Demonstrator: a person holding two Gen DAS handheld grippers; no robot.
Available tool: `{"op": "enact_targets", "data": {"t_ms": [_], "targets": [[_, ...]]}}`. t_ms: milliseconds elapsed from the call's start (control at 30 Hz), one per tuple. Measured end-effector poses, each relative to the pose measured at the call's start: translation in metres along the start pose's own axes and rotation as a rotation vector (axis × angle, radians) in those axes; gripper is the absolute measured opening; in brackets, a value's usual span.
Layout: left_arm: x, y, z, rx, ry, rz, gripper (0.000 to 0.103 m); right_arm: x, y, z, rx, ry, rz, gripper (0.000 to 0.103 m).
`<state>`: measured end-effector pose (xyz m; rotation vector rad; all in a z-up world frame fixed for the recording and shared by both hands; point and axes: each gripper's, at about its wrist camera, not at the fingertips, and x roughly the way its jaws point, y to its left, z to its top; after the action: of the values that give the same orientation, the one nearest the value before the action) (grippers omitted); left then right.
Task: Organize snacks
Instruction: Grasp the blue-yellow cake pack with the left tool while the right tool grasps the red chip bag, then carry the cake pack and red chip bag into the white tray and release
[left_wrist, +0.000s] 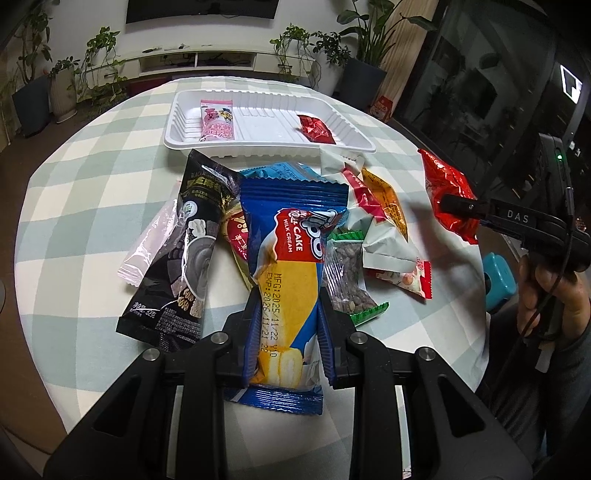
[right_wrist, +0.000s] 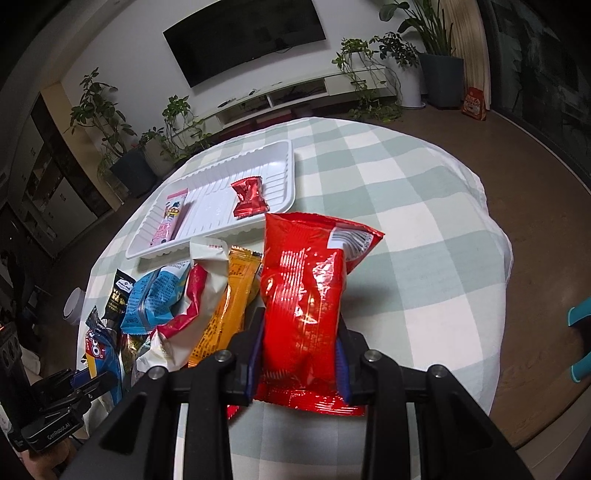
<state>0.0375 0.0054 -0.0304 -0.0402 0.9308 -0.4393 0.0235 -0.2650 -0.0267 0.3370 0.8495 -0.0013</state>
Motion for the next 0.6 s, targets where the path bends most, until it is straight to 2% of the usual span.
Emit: {"op": "enact_targets", "data": {"t_ms": [200,400,600], "targets": [[-0.004,0.002,0.000,-0.014,-0.019,-0.020,0.025,-0.003,-0.002,0.000,0.013,-0.015,0.006,0.034],[-0.019,0.021,0.004,-0.116,-0.069,-0.100,0.025,-0.008,-0.014,0.004,0.067,-0.037,0.031,0.034],[-0.034,0.038,0.017,-0.172,-0.102,-0.123,0.025,-0.021,-0.034,0.014,0.131,-0.086,0.022,0.034]]}}
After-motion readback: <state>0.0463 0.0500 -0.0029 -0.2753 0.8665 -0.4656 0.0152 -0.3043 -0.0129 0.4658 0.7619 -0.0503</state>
